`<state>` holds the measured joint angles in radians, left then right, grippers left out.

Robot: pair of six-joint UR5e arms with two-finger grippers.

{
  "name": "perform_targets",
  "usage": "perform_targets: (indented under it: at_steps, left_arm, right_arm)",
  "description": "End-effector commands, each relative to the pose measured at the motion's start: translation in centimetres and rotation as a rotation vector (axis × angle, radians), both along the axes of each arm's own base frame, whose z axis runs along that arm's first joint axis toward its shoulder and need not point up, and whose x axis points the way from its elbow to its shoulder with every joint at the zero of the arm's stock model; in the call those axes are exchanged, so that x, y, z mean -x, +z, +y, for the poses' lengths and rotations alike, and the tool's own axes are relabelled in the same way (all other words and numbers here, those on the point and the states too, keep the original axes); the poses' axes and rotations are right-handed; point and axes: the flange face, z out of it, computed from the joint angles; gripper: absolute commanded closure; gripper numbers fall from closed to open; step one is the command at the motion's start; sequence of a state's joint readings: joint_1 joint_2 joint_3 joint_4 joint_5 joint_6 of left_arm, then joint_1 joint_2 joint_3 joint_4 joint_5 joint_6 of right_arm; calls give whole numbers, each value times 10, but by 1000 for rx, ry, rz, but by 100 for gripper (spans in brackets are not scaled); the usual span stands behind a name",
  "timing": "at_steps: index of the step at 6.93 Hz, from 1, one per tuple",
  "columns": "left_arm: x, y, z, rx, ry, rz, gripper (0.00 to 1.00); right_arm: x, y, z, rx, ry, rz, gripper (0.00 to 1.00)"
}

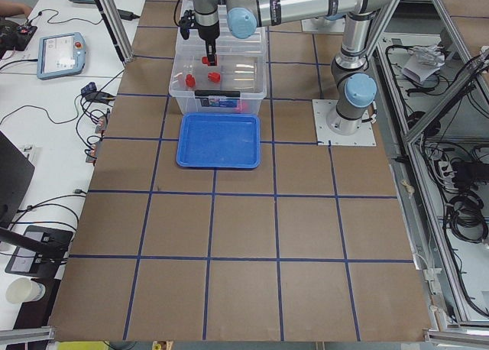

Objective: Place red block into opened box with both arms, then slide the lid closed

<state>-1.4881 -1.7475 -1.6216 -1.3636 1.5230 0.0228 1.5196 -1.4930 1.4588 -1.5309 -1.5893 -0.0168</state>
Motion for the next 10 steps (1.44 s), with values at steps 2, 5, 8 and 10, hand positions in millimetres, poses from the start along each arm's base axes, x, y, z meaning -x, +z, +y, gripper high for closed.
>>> perform_targets:
  at_steps: [2,5,8,10]
  left_arm:
    - [6,-77,13,68,0,1,95]
    - [7,-113,4,62,-17,-2,95]
    - [7,-155,10,8,-8,2,94]
    - [7,-169,13,-19,-11,3,70]
  right_arm:
    - [1,1,1,1,4,-3,0]
    - [0,3,2,6,5,-1,0]
    - [2,3,2,6,4,0,0]
    - [3,3,2,-7,4,6,0]
